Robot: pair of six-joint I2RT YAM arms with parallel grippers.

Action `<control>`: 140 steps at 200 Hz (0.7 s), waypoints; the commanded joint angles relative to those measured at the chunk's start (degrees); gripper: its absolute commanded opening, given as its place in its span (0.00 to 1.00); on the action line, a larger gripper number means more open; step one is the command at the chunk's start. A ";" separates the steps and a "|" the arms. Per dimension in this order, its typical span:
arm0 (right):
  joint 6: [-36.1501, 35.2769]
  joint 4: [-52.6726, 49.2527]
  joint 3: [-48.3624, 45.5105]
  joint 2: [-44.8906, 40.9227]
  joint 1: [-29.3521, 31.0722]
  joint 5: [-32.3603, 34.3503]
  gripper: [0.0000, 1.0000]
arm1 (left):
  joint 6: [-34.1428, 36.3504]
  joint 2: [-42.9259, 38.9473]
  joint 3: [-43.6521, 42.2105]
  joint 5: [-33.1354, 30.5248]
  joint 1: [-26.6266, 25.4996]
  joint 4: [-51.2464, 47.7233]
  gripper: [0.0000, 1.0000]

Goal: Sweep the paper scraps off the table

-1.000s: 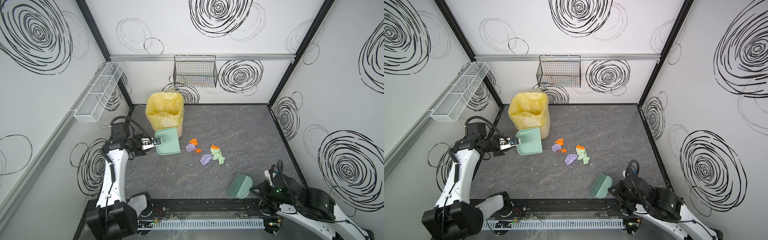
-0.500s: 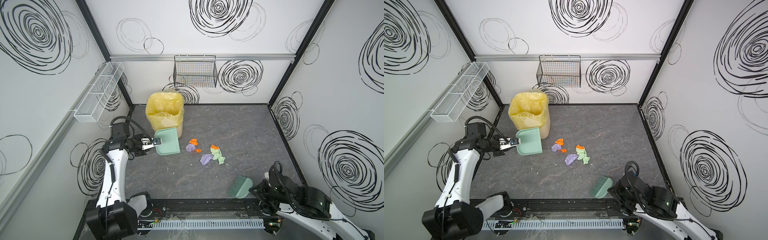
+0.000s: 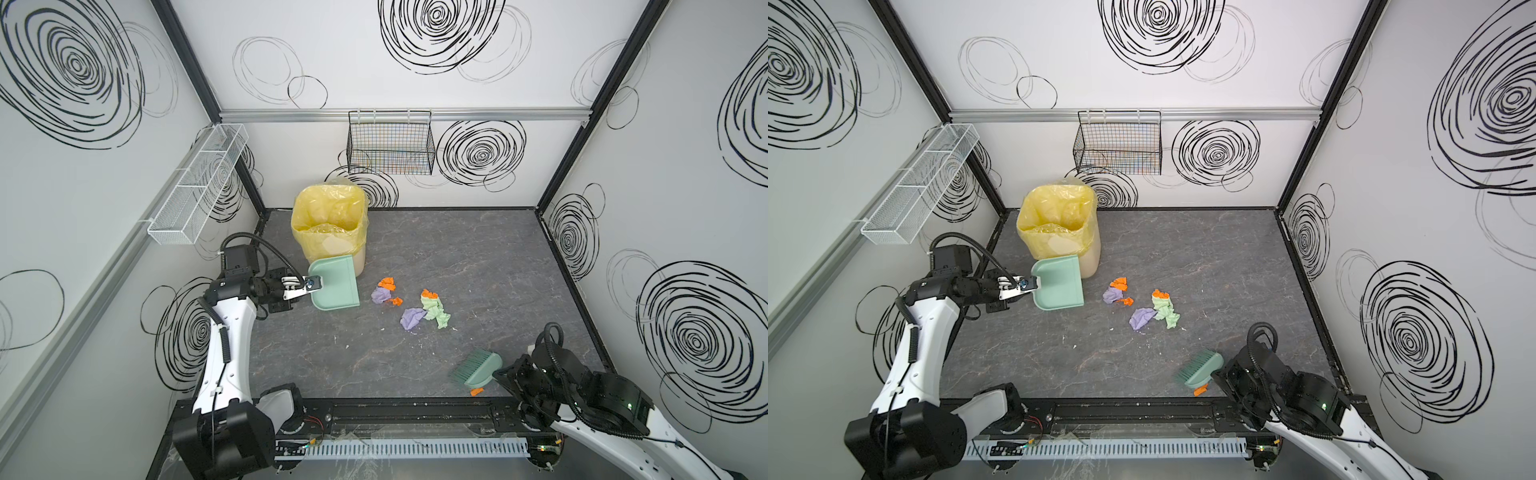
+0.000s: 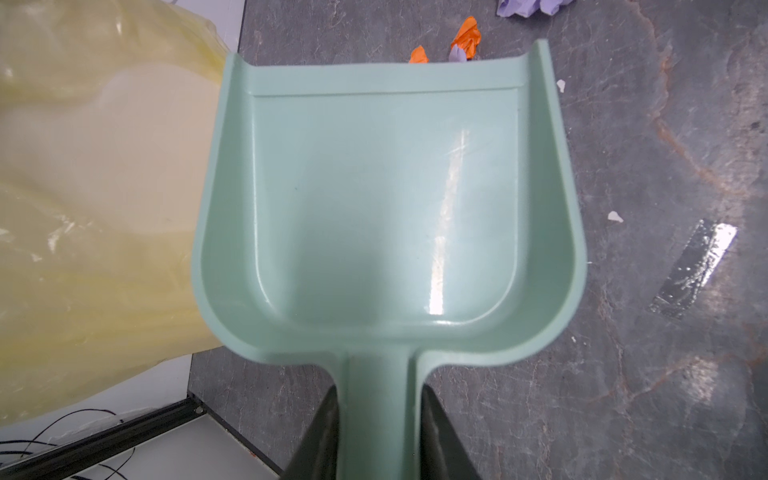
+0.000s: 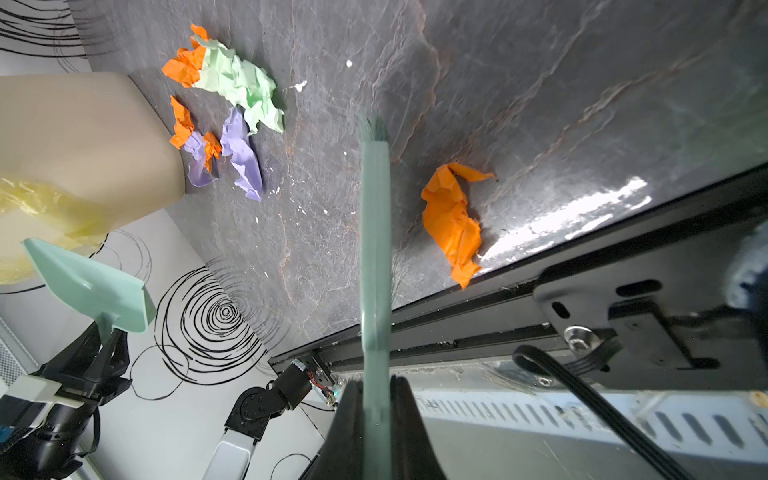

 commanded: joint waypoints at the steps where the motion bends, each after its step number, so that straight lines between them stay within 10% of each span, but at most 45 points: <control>1: -0.70 -4.61 1.22 3.33 -0.16 5.45 0.00 | 0.58 0.82 0.44 1.79 0.39 -0.22 0.00; 84: -21.13 -4.80 31.67 31.73 -0.35 8.10 0.00 | -3.80 -0.22 -0.43 0.12 -4.27 1.99 0.00; 140: -6.20 -4.96 26.21 18.56 6.01 2.24 0.00 | -5.09 -0.30 -1.38 0.40 -4.99 3.62 0.00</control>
